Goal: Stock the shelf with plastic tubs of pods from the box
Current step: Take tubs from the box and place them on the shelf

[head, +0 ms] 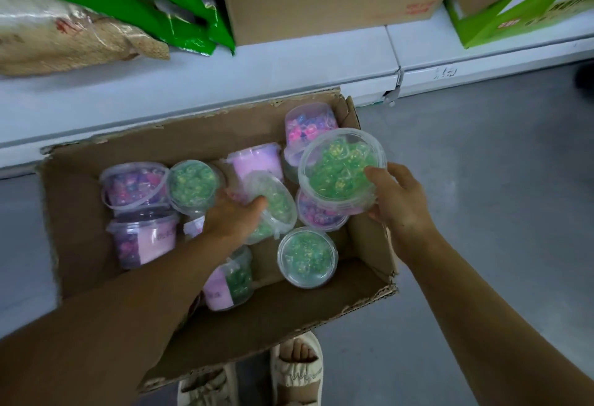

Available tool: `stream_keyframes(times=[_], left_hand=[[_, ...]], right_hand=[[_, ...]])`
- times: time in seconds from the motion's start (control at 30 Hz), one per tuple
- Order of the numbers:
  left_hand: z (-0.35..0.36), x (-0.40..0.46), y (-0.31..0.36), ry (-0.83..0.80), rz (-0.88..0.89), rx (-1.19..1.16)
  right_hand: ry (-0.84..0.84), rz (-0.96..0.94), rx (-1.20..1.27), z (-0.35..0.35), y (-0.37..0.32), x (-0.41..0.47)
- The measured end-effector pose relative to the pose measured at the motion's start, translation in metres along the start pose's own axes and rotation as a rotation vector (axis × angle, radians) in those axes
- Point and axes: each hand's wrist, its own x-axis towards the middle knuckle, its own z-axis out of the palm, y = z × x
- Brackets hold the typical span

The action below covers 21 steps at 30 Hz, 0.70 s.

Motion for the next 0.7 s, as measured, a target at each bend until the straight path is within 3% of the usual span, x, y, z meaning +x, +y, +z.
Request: stream_keyframes(times=[0.17, 0.33, 0.7], left_hand=[[-0.061, -0.057, 0.022, -0.05, 0.004, -0.105], [-0.128, -0.132, 0.049, 0.004, 0.092, -0.223], [-0.322, -0.323, 0.141, -0.006, 0.247, -0.616]], right_hand=[[-0.022, -0.024, 0.02, -0.006, -0.046, -0.045], [-0.058, -0.057, 0.032, -0.016, -0.11, -0.108], [-0.09, -0.227, 0.126, -0.061, -0.319, -0.281]])
